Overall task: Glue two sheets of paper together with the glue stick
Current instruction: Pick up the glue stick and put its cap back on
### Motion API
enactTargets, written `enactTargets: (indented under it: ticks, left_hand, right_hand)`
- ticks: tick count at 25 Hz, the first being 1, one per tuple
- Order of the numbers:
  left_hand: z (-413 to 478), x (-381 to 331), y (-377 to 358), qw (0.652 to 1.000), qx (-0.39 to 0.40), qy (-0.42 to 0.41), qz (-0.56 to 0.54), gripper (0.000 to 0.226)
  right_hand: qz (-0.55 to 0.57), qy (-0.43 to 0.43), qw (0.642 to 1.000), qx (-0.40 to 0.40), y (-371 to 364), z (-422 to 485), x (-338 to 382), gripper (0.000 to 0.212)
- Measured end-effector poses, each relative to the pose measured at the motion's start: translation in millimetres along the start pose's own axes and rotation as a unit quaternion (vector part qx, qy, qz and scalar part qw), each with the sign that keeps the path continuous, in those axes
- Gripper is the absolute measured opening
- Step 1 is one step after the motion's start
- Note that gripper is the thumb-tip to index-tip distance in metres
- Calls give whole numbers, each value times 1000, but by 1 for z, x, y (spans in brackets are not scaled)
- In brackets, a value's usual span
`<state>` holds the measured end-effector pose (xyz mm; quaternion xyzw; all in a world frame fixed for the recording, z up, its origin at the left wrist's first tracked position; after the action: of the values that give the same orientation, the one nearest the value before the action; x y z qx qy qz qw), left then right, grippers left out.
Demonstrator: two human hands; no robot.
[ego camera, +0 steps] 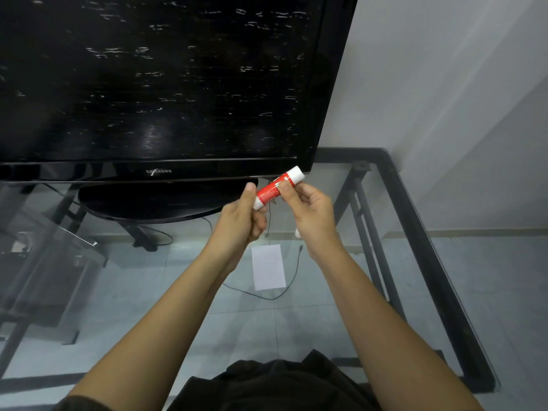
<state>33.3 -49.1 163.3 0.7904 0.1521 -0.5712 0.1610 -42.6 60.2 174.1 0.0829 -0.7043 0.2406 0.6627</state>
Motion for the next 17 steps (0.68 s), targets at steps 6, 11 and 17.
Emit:
enactTargets:
  ticks: [6,11,17]
  left_hand:
    - [1,5,2,930,176,279,-163,67]
    - [3,-1,7,948,-132,-186,223,18]
    - [17,8,6,901,-181,-237,314,27]
  right_hand:
    - [-28,-16,999,5,1,2,-6,16]
    - [-19,-49,997,-49,10,10,-11,33]
    - [-83,-106,990,52,21,32,-32,42]
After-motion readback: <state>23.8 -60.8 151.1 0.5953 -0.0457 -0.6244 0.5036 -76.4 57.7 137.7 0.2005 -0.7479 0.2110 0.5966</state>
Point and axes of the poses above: each hand's wrist, its own z-axis towards the middle knuckle, its own y-axis out of the back of the hand, x = y × z, the point moved 3 cm from there along z, towards the middle knuckle, and after that the axes turned 12 degrees about z, right-handed, at the moved point
